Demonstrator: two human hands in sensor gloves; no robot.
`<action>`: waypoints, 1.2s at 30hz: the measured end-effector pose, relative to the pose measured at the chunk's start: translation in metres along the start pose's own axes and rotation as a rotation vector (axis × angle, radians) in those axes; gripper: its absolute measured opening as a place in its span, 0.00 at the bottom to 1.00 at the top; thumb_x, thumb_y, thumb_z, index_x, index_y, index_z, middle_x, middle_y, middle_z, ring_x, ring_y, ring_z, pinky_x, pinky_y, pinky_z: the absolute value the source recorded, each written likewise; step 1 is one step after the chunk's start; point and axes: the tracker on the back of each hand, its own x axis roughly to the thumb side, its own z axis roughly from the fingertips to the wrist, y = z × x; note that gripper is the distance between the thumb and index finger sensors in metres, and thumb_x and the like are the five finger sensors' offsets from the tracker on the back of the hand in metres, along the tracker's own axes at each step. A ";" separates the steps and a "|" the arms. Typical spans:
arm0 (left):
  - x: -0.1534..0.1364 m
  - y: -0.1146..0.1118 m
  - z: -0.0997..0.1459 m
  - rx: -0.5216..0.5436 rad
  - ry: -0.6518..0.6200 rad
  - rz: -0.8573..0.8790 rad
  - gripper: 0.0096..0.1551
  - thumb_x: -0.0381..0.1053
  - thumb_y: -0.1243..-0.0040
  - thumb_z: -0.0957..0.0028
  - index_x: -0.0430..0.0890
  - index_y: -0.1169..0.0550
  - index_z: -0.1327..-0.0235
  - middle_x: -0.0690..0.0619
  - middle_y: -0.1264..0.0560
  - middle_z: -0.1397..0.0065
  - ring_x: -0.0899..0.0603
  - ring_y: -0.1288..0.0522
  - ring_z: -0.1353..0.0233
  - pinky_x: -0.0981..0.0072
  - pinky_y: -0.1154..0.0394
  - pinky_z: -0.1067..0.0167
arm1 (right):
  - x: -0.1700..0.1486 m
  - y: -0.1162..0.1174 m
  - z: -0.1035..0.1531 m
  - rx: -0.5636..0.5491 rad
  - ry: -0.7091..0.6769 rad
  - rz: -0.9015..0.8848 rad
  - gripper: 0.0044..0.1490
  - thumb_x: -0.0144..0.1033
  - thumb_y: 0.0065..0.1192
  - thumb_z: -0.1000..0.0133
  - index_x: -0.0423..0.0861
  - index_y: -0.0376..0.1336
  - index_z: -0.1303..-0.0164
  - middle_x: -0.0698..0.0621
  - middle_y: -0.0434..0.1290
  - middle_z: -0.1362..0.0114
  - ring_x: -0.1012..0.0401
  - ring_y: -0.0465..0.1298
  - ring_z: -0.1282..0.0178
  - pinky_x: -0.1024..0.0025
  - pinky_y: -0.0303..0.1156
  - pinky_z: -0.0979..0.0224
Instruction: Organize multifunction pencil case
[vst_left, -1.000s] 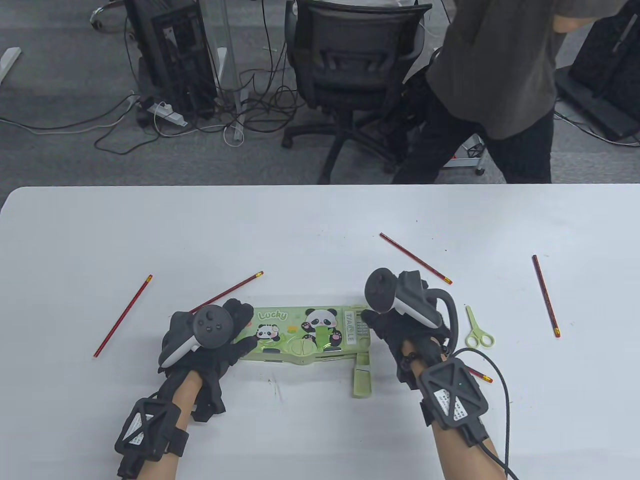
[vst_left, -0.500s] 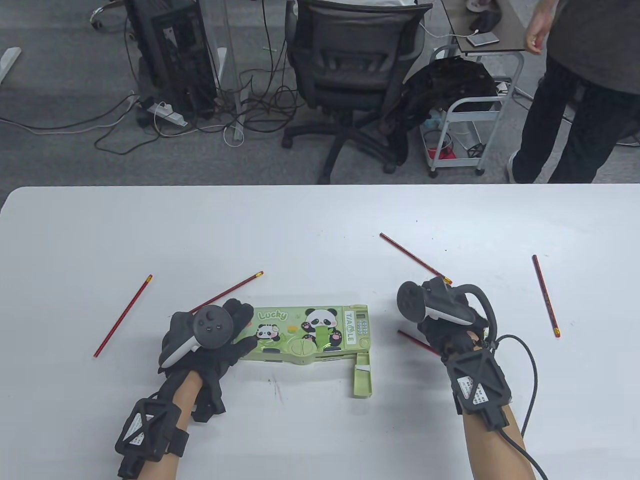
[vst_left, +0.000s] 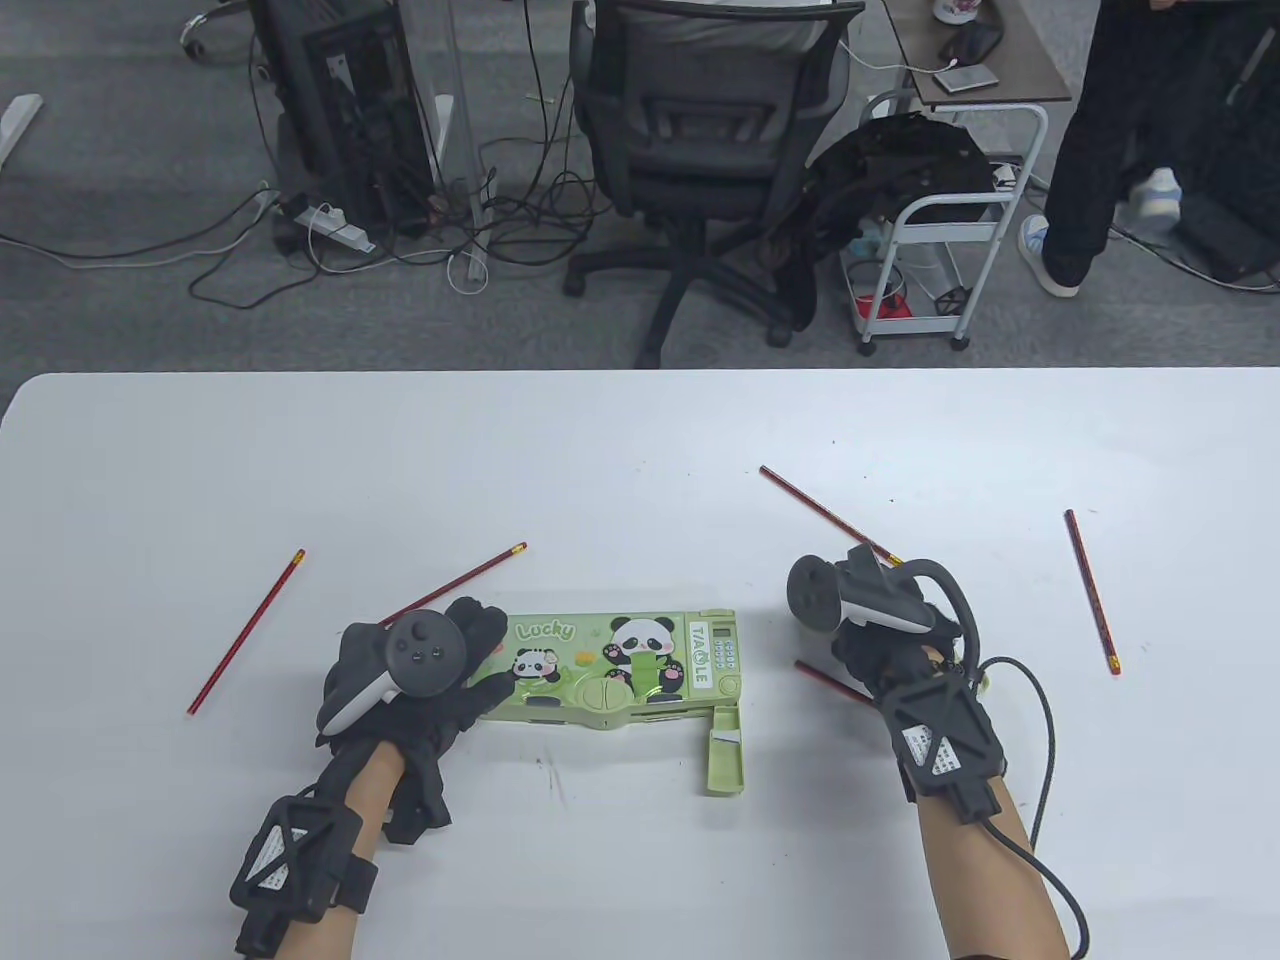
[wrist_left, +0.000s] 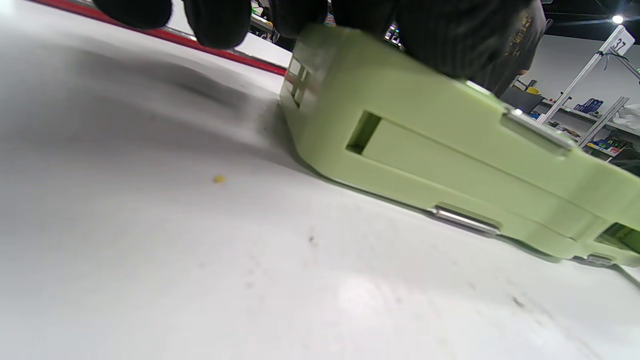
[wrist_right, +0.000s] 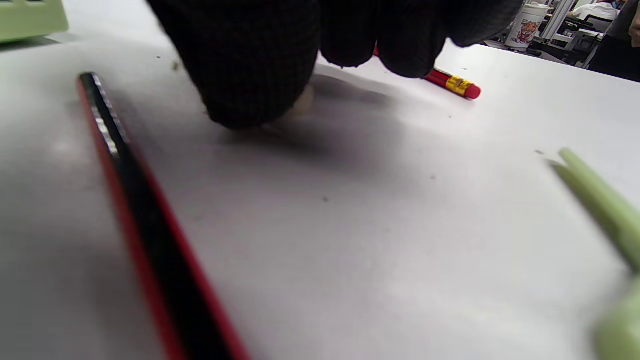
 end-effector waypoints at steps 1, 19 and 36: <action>0.000 0.000 0.000 0.000 0.000 0.000 0.43 0.60 0.44 0.46 0.53 0.42 0.17 0.44 0.47 0.09 0.26 0.41 0.15 0.22 0.41 0.29 | 0.000 0.001 0.000 -0.006 0.000 -0.002 0.40 0.33 0.70 0.51 0.53 0.58 0.26 0.38 0.57 0.19 0.37 0.64 0.23 0.38 0.61 0.22; 0.000 0.000 0.000 0.000 0.002 -0.010 0.43 0.60 0.44 0.46 0.53 0.42 0.17 0.44 0.48 0.09 0.26 0.41 0.15 0.22 0.42 0.29 | -0.005 -0.005 0.006 -0.009 0.039 -0.019 0.39 0.38 0.62 0.50 0.52 0.57 0.25 0.38 0.60 0.21 0.36 0.63 0.23 0.38 0.60 0.22; 0.001 0.000 0.000 0.000 -0.001 -0.009 0.43 0.60 0.45 0.46 0.53 0.42 0.17 0.44 0.48 0.09 0.26 0.41 0.15 0.22 0.42 0.29 | 0.052 -0.040 0.084 -0.170 -0.036 -0.106 0.42 0.45 0.62 0.49 0.40 0.60 0.26 0.38 0.67 0.25 0.37 0.69 0.26 0.39 0.65 0.24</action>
